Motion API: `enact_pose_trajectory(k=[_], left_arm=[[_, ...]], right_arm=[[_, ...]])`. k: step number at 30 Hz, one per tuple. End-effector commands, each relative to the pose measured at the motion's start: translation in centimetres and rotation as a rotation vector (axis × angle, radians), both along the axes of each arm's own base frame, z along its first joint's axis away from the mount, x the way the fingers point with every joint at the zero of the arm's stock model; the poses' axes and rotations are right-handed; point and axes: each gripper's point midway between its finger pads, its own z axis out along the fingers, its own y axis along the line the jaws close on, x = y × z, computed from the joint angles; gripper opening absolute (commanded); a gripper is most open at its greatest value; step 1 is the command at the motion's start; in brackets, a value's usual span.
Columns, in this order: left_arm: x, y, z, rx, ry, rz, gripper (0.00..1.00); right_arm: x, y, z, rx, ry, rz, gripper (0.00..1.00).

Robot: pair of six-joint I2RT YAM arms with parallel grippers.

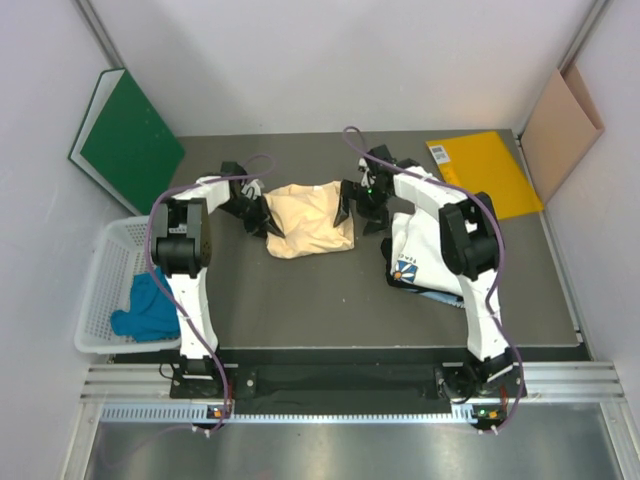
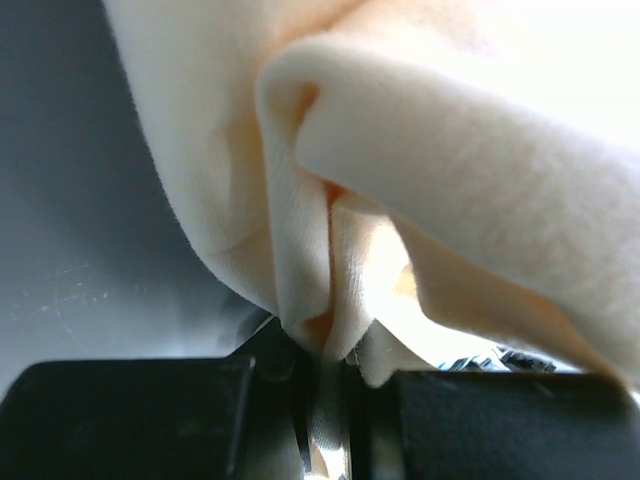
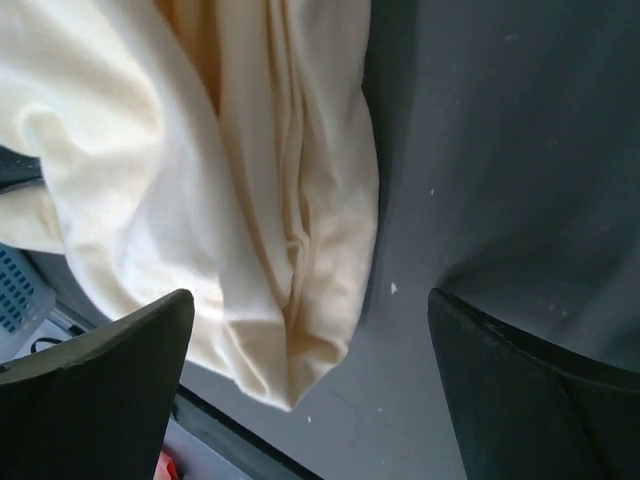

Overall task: Fold and stack the t-shirts
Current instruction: Fold the tshirt, then neatly place the folded tshirt to the corner

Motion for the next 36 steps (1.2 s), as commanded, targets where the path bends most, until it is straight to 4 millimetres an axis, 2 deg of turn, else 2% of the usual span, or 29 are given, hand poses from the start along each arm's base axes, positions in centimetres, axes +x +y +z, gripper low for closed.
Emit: enact_pose_trajectory(k=[1, 9, 12, 15, 16, 17, 18, 19, 20, 21, 23, 24, 26, 28, 29, 30, 32, 34, 36], left_arm=[[0.4, 1.5, -1.4, 0.108, -0.047, -0.023, 0.0], [0.4, 1.4, -1.3, 0.101, -0.046, -0.027, 0.0], [0.5, 1.4, -1.1, 0.104, -0.048, -0.027, 0.0], [0.7, 1.5, -0.9, 0.104, -0.053, -0.026, 0.0], [0.7, 1.5, -0.8, 0.107, -0.055, -0.027, 0.0], [0.8, 1.5, -0.7, 0.105, -0.058, -0.029, 0.0], [0.9, 1.5, -0.5, 0.108, -0.063, -0.03, 0.0], [0.9, 1.6, -0.5, 0.112, -0.06, -0.028, 0.0], [0.9, 1.7, -0.4, 0.116, -0.061, -0.028, 0.09], [1.2, 1.7, -0.1, 0.121, -0.071, -0.028, 0.25], [1.4, 2.0, 0.3, 0.141, -0.077, -0.02, 0.48], [1.7, 2.2, 0.6, 0.155, -0.089, -0.012, 0.72], [2.8, 3.1, 1.7, 0.208, -0.143, 0.027, 0.97], [3.4, 3.8, 2.4, 0.24, -0.181, 0.062, 0.99], [4.4, 4.2, 3.9, 0.248, -0.237, 0.102, 0.99], [4.4, 4.8, 3.8, 0.279, -0.247, 0.13, 0.99], [5.2, 5.7, 5.4, 0.292, -0.298, 0.193, 0.99], [5.9, 6.6, 5.9, 0.312, -0.336, 0.241, 0.99], [6.4, 6.5, 6.3, 0.302, -0.361, 0.25, 0.99]], right_arm=[[2.2, 2.1, 0.0, 0.082, -0.04, 0.006, 1.0], [3.6, 3.6, -2.5, 0.112, -0.001, -0.013, 1.0], [3.8, 4.1, -3.4, 0.108, 0.007, -0.015, 0.91], [4.0, 4.4, -4.0, 0.113, 0.013, -0.025, 0.52], [4.1, 4.4, -4.0, 0.108, 0.012, -0.032, 0.2], [4.2, 4.2, -4.1, 0.1, 0.015, -0.043, 0.09], [4.2, 3.9, -4.0, 0.078, 0.008, -0.052, 0.03], [4.3, 3.6, -3.9, 0.065, 0.001, -0.057, 0.0], [4.4, 3.4, -3.6, 0.054, -0.013, -0.051, 0.0], [4.6, 3.2, -2.8, 0.042, -0.039, -0.052, 0.0], [4.5, 2.7, -1.9, 0.02, -0.061, -0.038, 0.0], [4.7, 2.4, -0.7, 0.015, -0.091, -0.036, 0.0], [4.5, 1.8, 0.5, -0.013, -0.114, -0.013, 0.0], [4.4, 1.2, 2.3, -0.035, -0.153, -0.004, 0.0], [4.1, 0.8, 2.9, -0.05, -0.161, 0.012, 0.0], [3.9, 0.4, 4.2, -0.058, -0.187, 0.015, 0.0], [3.6, -0.1, 5.3, -0.079, -0.216, 0.034, 0.0], [3.4, -0.9, 7.0, -0.101, -0.252, 0.028, 0.0], [3.2, -1.4, 8.2, -0.116, -0.275, 0.032, 0.0]])
